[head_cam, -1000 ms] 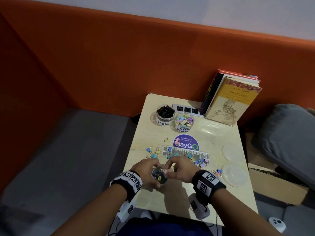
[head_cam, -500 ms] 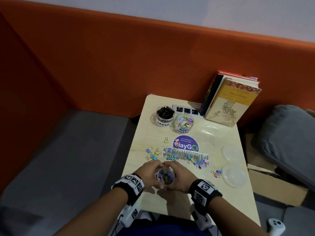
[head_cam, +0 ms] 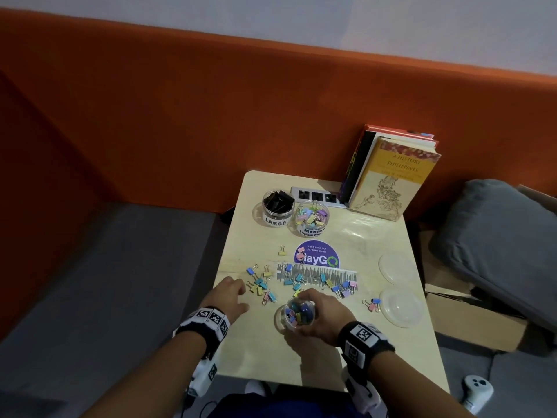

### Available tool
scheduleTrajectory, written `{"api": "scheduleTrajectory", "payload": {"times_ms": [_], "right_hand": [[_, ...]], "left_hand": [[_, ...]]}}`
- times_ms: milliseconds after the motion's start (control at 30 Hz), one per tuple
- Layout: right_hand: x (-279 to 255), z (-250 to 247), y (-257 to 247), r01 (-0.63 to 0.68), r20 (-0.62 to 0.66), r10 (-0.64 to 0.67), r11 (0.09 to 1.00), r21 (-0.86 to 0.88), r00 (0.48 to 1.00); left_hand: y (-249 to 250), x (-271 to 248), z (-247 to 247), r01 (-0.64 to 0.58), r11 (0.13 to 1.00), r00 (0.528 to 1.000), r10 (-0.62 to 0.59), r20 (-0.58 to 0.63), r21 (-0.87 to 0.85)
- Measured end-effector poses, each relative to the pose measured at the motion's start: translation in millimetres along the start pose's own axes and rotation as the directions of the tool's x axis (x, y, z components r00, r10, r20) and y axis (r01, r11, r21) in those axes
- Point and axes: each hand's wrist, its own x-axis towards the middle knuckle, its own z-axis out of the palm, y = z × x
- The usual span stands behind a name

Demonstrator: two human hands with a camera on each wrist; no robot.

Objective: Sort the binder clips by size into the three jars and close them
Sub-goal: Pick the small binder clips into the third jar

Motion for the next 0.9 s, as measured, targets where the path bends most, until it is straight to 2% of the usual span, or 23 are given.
{"api": "scheduleTrajectory", "payload": {"times_ms": [133,233,333,400,533,733,900], "right_hand": [[1.6,-1.4,0.5,-0.019,0.014,0.019,1.0,-0.003,1.0],[2.6,-0.4,1.4,-0.018,0.018,0.018,1.0,-0.001,1.0],[3.6,0.8,1.3,-0.015,0.025,0.015,1.0,-0.005,1.0],[3.5,0.7,1.5,-0.016,0.023,0.016,1.0,-0.007,1.0],[3.0,1.1,2.4,-0.021,0.022,0.021,1.0,0.0,1.0],[3.0,0.6,1.7,-0.015,0.027,0.015,1.0,-0.004,1.0],[2.4,0.2,1.7,-0.018,0.021,0.018,1.0,0.006,1.0]], "left_hand": [[5.2,1.8,5.8,0.006,0.999,1.0,-0.006,-0.008,0.046],[10.0,5.6,4.4,-0.05,0.998,0.999,0.051,-0.02,0.026],[16.7,10.0,0.5,-0.119,0.985,0.993,0.116,0.036,0.123],[22.1,10.8,0.0,-0.128,0.972,0.991,0.118,0.059,0.195],[23.3,7.3,0.8,-0.1,0.959,0.995,0.099,0.018,0.264],[13.9,7.7,2.7,-0.029,0.998,0.999,0.031,-0.04,0.063],[14.9,8.3,-2.9,-0.018,0.978,1.0,0.018,0.003,0.209]]}}
